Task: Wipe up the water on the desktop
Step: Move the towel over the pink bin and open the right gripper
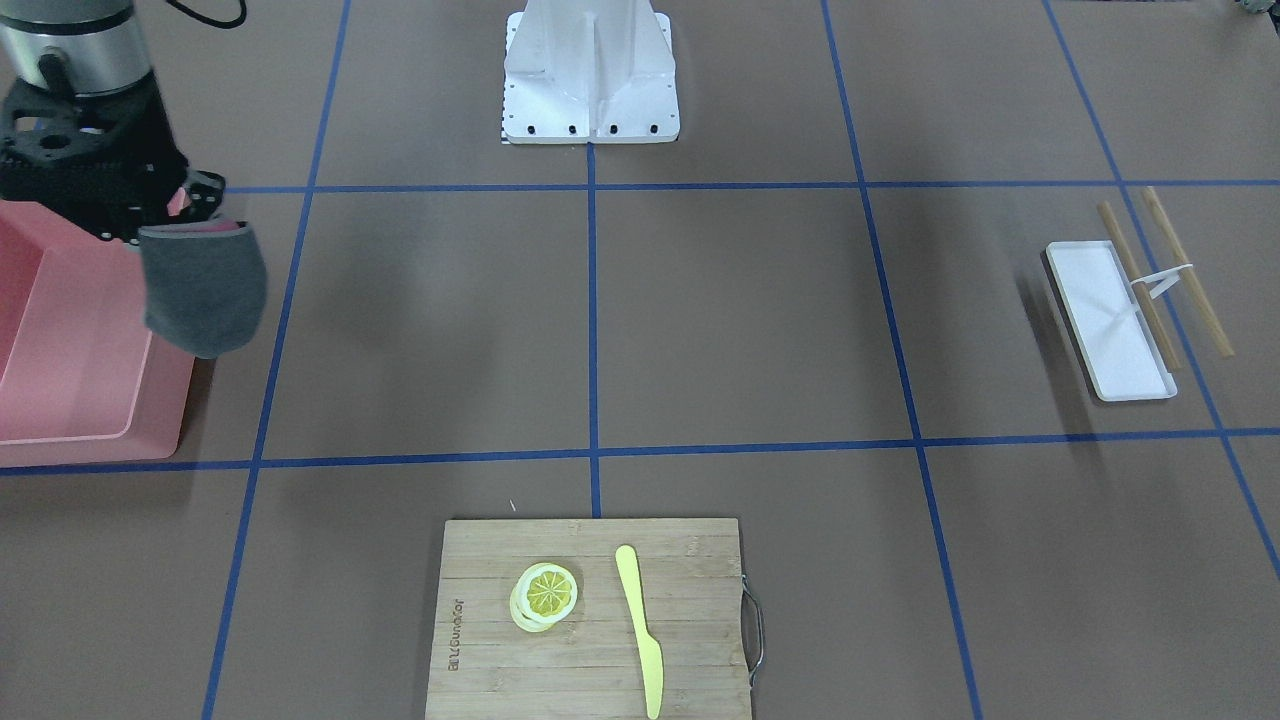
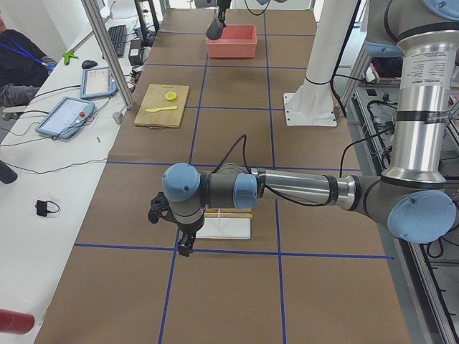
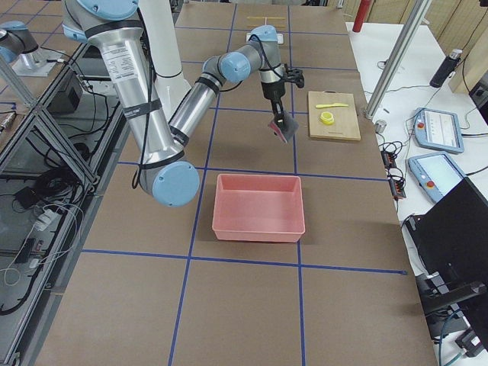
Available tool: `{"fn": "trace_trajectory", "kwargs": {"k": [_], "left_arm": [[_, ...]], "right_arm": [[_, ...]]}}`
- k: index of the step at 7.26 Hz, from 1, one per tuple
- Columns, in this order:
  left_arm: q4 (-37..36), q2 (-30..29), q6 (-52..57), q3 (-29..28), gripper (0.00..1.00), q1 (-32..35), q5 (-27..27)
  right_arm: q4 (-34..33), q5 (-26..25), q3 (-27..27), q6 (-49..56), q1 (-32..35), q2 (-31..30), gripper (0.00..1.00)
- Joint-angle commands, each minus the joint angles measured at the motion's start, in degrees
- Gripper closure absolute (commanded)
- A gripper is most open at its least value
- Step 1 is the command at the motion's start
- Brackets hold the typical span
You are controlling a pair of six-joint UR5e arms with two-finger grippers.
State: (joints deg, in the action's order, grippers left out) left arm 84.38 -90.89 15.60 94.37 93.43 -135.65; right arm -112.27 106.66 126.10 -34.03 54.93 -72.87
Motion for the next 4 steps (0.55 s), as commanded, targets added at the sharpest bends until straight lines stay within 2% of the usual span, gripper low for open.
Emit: {"fn": "trace_trajectory", "kwargs": {"k": [1,2,3,4], "left_arm": [[0.0,0.0,0.0,0.1,0.01,0.0,-0.1],[0.0,0.6,0.0,0.3,0.01,0.0,-0.1],[0.0,0.7,0.0,0.3,0.01,0.0,-0.1],[0.0,0.7,0.0,0.2,0.01,0.0,-0.1]], "right_arm": [[8.8,7.8,0.1,14.7,9.2,-13.1,1.00],[19.2,11.3,-0.8,19.0,12.0,-21.1,1.00],[24.3,13.6,-1.9,19.6,12.7,-25.4,0.82],[25.9,13.7,-2.7,19.5,13.3,-29.0,0.03]]}}
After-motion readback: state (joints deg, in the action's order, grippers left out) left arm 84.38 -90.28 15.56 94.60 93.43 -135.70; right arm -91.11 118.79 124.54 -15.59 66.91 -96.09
